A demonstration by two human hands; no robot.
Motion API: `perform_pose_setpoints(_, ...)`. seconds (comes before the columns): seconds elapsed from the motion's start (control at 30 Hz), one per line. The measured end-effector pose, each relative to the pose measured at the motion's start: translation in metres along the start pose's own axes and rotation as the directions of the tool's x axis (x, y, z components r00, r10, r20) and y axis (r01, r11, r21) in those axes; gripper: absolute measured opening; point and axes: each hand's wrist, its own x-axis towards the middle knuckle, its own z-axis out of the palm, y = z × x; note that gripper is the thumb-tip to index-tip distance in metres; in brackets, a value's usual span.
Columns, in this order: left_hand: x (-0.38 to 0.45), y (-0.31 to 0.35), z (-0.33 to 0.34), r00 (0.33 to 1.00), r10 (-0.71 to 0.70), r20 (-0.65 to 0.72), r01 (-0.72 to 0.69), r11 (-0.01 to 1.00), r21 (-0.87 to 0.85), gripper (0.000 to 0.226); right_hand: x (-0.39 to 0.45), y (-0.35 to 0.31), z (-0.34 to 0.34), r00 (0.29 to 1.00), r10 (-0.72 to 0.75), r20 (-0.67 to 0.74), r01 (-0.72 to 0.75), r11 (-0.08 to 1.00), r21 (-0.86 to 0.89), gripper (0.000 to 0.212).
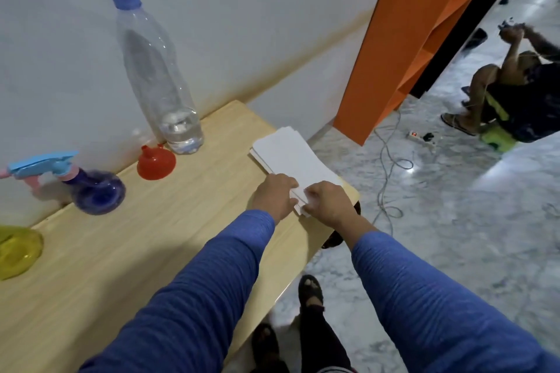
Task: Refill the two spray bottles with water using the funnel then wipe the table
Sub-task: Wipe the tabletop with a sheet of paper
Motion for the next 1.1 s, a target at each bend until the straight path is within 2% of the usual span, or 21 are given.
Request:
perform_pose_setpoints(0.17,0.0,-0.007,0.01,0.999,0.01,-0.044,-0.011,1.0,-0.02,0.04,-0.002,0.007,0.007,0.999,0.015,-0.033,-0.013,0.998,0.063,0.04)
perform_pose_setpoints(0.53,0.008,-0.006,0.006,0.996,0.005,-0.092,-0.011,0.998,-0.058,0.024,-0.005,0.011,0.003,0.986,0.007,-0.165,0.025,0.98,0.196,0.018)
perform_pose_setpoints(0.73,0.01,-0.006,-0.006,0.978,-0.015,-0.207,-0.015,0.989,-0.144,0.021,-0.008,0.012,-0.014,0.965,-0.021,-0.262,0.083,0.97,0.229,0.014)
perform_pose_setpoints(1.0,0.009,-0.007,-0.039,0.944,-0.2,-0.264,0.078,0.908,-0.412,0.018,-0.002,-0.007,-0.07,0.934,-0.054,-0.353,0.131,0.972,0.197,0.013)
perform_pose_setpoints(1.1,0.004,-0.012,-0.06,0.913,-0.247,-0.324,0.037,0.842,-0.538,0.015,0.007,-0.025,-0.081,0.93,-0.013,-0.368,0.15,0.926,0.347,0.011)
